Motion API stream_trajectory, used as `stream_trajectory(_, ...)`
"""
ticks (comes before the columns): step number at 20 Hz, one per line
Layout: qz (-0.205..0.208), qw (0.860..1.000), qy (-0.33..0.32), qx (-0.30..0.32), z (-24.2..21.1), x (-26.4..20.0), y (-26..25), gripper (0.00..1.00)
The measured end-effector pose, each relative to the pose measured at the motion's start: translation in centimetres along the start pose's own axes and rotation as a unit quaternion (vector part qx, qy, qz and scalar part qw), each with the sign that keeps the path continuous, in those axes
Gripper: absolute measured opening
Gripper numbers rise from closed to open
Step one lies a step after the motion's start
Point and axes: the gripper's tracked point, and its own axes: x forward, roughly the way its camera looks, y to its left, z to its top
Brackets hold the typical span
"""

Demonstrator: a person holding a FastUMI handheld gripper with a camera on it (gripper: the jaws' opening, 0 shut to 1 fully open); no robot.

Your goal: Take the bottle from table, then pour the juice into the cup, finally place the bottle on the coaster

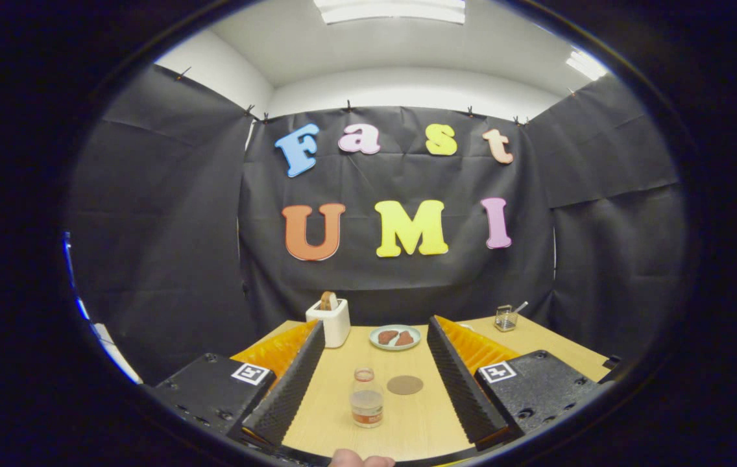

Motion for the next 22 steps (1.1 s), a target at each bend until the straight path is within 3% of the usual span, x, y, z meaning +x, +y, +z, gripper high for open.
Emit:
stream_trajectory(10,0.025,1.0,-0.004,0.006,-0.9,-2.2,1.0,1.0)
stream_trajectory(16,0.039,0.999,0.013,0.01,-6.8,-3.5,2.2,1.0)
stream_trajectory(22,0.041,0.998,0.033,-0.046,-15.7,-2.0,1.9,1.0)
